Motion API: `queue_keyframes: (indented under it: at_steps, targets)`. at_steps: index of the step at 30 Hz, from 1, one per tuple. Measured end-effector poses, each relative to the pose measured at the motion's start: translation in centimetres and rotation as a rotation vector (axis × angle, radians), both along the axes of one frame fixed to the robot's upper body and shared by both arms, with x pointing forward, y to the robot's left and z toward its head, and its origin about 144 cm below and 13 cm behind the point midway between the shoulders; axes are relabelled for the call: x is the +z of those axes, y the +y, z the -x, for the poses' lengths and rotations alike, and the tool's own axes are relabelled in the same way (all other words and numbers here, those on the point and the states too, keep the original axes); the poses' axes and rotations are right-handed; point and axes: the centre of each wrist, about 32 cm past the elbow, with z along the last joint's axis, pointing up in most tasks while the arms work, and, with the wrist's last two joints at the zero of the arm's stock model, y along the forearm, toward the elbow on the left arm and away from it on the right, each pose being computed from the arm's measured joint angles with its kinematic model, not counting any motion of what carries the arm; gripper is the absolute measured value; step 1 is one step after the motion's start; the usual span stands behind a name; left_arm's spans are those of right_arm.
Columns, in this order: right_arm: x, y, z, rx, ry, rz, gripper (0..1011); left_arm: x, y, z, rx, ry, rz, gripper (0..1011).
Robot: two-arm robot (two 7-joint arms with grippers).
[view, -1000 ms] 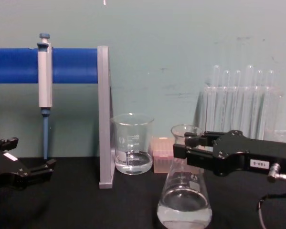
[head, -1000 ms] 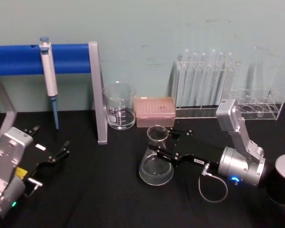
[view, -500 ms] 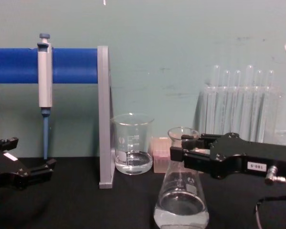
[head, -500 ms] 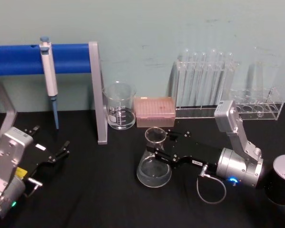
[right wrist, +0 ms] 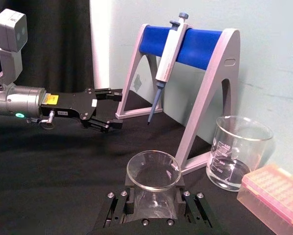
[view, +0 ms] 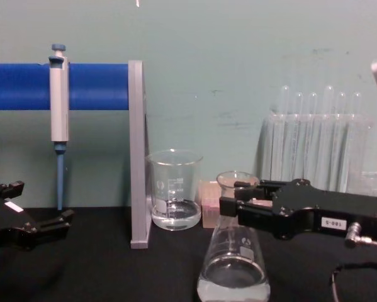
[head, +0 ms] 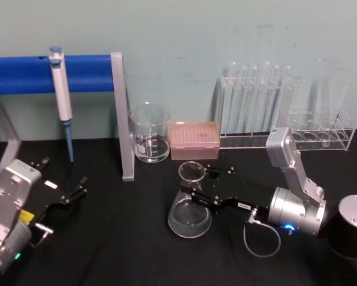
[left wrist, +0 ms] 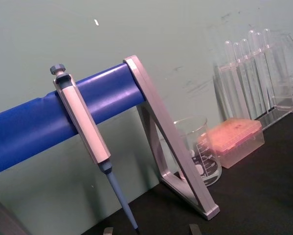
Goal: Grasp the erlenmeyer flask with one hand, shake it three times, then place it back.
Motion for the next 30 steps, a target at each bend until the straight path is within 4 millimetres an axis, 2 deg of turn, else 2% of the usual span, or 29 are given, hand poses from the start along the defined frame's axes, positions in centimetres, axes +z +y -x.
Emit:
queue_keyframes:
  at_steps: [30]
  targets:
    - [-0.70,0.47,-0.65,0.019,0.029,0.013,453,0.00,0.00,0.00,0.000,0.000,0.000,1000]
